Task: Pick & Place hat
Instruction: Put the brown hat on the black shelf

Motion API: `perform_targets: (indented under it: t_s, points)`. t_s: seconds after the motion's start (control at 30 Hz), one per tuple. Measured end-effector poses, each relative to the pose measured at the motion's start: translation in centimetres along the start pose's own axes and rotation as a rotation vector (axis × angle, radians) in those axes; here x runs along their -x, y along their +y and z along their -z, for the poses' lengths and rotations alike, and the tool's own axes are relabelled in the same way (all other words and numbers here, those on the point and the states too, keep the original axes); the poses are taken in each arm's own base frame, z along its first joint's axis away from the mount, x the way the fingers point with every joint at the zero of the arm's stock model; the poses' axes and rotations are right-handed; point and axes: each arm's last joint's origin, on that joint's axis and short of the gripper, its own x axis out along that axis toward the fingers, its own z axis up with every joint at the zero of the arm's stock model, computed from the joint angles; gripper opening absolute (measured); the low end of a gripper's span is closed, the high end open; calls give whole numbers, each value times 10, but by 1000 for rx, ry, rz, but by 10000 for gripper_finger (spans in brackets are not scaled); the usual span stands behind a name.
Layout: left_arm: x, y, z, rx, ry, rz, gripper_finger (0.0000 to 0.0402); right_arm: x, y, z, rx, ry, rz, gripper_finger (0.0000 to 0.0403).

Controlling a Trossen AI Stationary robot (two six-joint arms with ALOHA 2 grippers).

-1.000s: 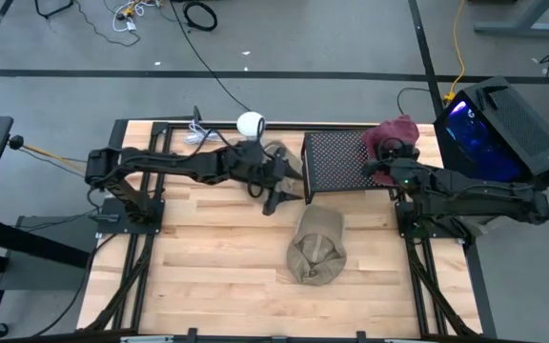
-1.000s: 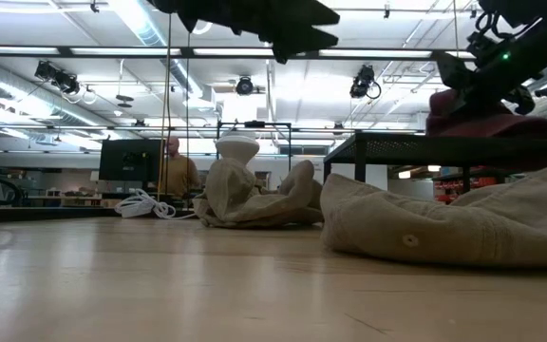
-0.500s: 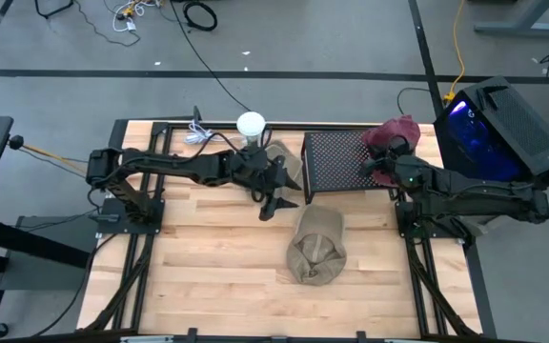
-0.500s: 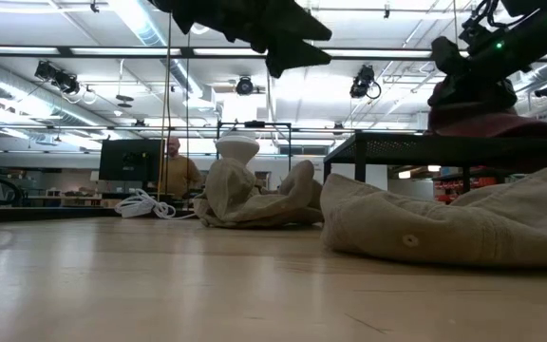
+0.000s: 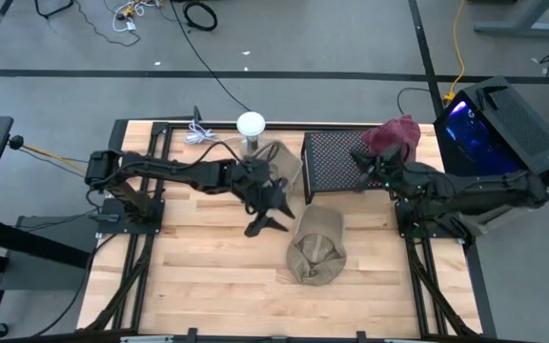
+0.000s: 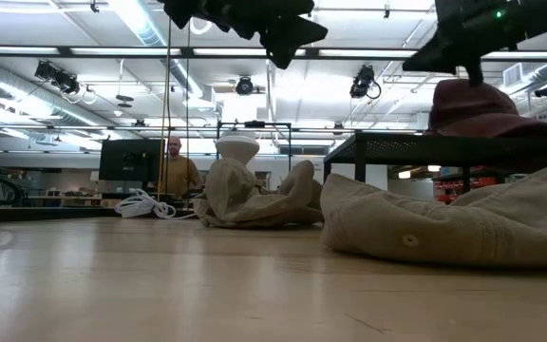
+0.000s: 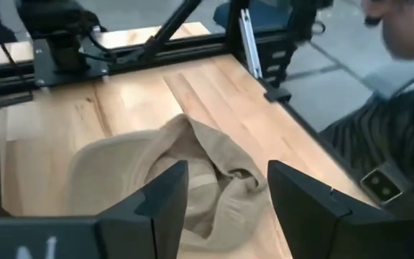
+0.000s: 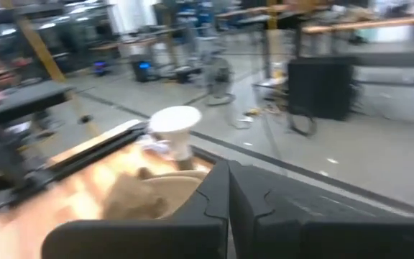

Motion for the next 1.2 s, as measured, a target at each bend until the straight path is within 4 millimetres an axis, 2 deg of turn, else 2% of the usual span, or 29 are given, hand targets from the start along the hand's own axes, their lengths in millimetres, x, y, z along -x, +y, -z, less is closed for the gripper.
perform_targets:
  t_s: [0.27,0.5,0.63,0.9,1.07,1.2]
  points:
    - [-26,-33,3,-147,45,-53,188,-5,35,15,71,45,-229,2]
    - [-62,-46,28,-77,134,-53,188,-4,66,42,109,153,-380,2]
    - [-83,-46,45,-24,155,-47,188,-1,82,56,183,170,-442,2]
    - [-116,-39,82,-19,210,-44,188,10,98,48,165,57,-575,2]
    - [-131,-34,108,-59,296,-115,188,14,100,49,154,56,-592,2]
    - [-133,-30,114,-121,328,-199,188,17,102,48,136,54,-612,2]
